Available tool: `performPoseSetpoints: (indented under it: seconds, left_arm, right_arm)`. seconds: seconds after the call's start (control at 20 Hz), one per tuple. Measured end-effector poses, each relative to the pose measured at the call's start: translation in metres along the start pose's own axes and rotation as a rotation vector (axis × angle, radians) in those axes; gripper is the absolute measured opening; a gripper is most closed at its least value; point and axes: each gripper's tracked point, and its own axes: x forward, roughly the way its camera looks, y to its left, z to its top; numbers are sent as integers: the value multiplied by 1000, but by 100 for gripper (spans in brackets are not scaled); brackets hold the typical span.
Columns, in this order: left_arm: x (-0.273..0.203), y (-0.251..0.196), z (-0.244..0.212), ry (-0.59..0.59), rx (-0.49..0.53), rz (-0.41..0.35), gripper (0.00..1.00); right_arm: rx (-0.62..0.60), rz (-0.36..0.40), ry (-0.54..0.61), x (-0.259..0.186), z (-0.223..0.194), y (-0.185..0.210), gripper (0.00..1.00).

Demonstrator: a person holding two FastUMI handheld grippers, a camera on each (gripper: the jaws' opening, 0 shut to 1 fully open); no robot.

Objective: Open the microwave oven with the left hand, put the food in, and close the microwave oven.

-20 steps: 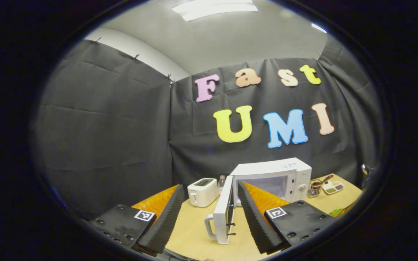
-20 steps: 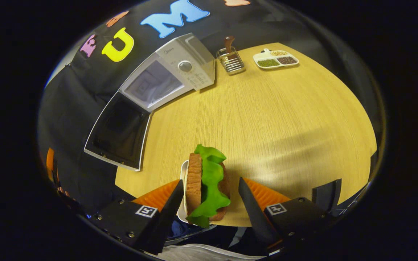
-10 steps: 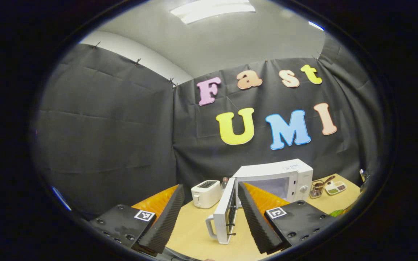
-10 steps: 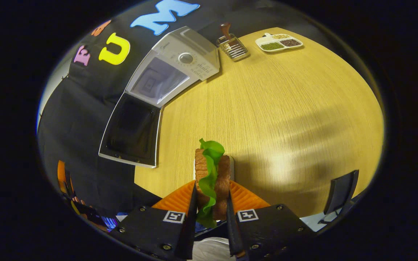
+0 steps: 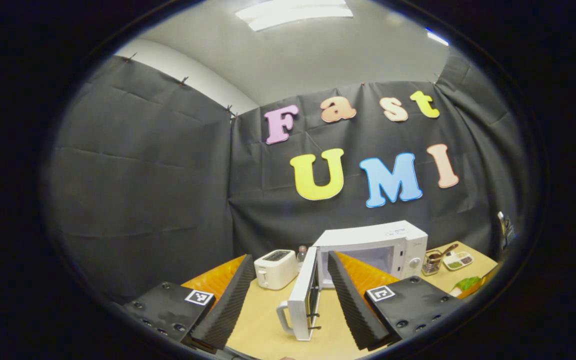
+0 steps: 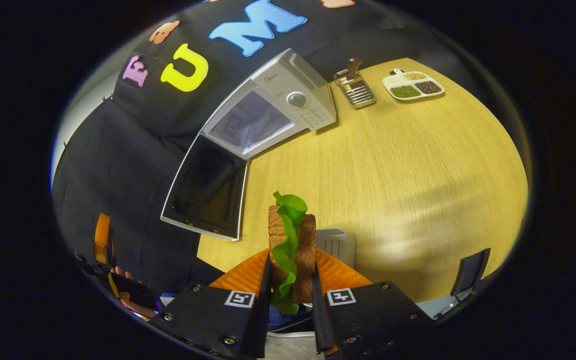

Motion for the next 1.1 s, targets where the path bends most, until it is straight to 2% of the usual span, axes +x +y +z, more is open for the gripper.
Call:
performPoseSetpoints:
  seconds: [0.15, 0.2, 0.25, 0.45, 0.65, 0.75, 0.8, 0.85, 1.0, 1.05, 1.1]
  left_arm:
    - [22, 15, -7, 6, -6, -22, 98]
    - [30, 22, -7, 3, -13, -22, 93]
    - [38, 29, -6, 5, -22, -27, 95]
    - [65, 57, -17, 18, -35, -46, 98]
    - [93, 84, -25, 17, -38, -56, 93]
    - [107, 96, -33, 20, -45, -63, 98]
    - [114, 101, -38, 27, -51, -67, 98]
    - [122, 106, -42, 35, -58, -73, 95]
    - [142, 121, -57, 53, -67, -82, 98]
    - [148, 125, -60, 57, -68, -87, 93]
    - [154, 128, -62, 60, -63, -90, 95]
  right_arm:
    - [19, 46, -65, 13, 24, 36, 38]
    - [19, 58, -85, 18, 33, 48, 38]
    - [17, 59, -109, 25, 42, 56, 38]
    - [21, 16, -193, 57, 73, 75, 37]
    - [37, -2, -261, 90, 97, 94, 37]
    - [55, -3, -299, 107, 107, 104, 37]
    - [65, -2, -317, 115, 113, 108, 34]
    - [74, -2, -335, 123, 120, 112, 37]
    - [85, -25, -406, 147, 140, 116, 37]
    - [90, -37, -429, 155, 147, 115, 37]
    - [94, -43, -447, 163, 153, 116, 37]
